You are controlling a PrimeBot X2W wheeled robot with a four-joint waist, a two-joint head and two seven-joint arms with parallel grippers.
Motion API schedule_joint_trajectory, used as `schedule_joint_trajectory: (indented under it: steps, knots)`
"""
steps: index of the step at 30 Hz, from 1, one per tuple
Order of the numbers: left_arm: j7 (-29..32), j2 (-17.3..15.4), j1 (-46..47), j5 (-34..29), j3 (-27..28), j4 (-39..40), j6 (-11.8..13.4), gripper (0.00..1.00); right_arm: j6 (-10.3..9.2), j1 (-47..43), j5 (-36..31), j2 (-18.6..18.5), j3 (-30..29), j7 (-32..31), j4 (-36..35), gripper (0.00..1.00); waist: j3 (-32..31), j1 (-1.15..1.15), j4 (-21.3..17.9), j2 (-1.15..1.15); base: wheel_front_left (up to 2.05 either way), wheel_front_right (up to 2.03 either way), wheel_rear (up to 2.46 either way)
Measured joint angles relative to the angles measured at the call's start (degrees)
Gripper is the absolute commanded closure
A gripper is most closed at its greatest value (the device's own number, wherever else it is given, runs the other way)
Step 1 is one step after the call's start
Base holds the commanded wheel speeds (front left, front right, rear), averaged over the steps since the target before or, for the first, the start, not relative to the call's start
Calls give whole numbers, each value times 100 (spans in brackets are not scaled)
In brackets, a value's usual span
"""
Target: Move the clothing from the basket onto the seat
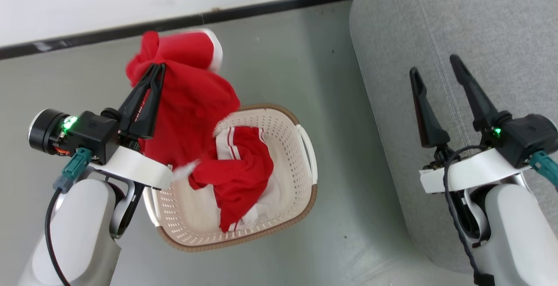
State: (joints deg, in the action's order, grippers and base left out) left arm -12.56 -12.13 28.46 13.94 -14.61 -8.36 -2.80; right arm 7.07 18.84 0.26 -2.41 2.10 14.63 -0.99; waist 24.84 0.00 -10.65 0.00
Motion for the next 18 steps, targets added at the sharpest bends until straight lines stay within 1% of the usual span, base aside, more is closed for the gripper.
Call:
schedule_joint_trajectory:
  steps: [1, 9, 14, 18]
  knots:
    - [45, -29, -16, 7, -10, 23, -40, 100, 0, -27, -10, -1, 13, 0, 24, 0, -59, 0, 19, 0, 0, 0, 0]
    - [204, -92, -97, 21, -110, 337, -100, 100, 0, -150, -98, -7, 152, 0, 169, 0, -483, 0, 148, 0, 0, 0, 0]
    - [408, -166, -97, 75, -178, 546, -193, 100, 0, -300, -232, -7, 250, 0, 280, 0, -796, 0, 236, 0, 0, 0, 0]
    - [564, -197, -130, 151, -220, 639, -200, 100, 0, -463, -298, -13, 282, 0, 364, 0, -1047, 0, 300, 0, 0, 0, 0]
